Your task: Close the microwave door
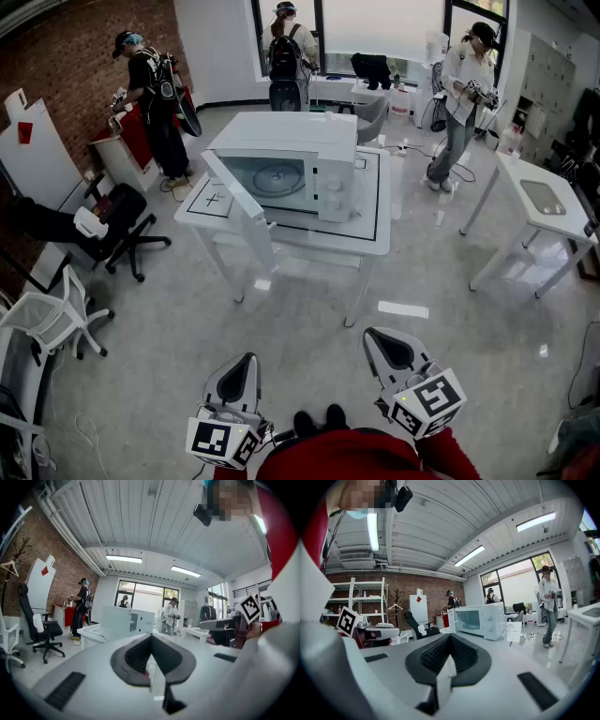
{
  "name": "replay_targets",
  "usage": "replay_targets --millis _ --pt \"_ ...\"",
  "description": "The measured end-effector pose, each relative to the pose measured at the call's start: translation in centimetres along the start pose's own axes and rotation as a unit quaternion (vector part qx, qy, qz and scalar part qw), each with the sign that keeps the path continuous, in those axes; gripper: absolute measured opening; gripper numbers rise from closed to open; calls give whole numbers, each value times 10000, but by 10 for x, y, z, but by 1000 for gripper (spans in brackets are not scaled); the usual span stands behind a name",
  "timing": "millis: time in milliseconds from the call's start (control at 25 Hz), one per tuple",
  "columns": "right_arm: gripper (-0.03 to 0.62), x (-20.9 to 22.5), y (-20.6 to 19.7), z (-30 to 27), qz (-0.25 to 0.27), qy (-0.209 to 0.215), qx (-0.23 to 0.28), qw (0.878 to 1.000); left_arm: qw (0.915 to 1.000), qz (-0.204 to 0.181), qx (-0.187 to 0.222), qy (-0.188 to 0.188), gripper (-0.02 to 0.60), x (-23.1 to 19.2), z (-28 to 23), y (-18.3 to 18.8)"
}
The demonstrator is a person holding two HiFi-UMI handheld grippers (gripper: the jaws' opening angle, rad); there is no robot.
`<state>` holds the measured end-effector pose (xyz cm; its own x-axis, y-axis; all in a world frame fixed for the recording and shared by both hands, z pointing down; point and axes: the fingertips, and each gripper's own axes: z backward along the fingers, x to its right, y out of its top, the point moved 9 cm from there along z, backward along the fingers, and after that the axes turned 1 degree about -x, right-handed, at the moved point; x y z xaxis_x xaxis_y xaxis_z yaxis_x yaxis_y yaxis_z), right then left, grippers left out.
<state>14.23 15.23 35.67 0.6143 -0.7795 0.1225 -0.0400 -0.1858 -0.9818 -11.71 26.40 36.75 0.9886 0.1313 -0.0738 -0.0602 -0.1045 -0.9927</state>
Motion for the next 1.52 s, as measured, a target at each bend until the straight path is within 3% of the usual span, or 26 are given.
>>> replay_targets --millis 720,1520 --pt "12 -4 -5 2 -56 253 86 9996 9999 59 2 88 11 2 5 -5" --pt "12 29 -14 1 -257 103 -107 9996 9998 -3 -171 56 11 16 -23 -12"
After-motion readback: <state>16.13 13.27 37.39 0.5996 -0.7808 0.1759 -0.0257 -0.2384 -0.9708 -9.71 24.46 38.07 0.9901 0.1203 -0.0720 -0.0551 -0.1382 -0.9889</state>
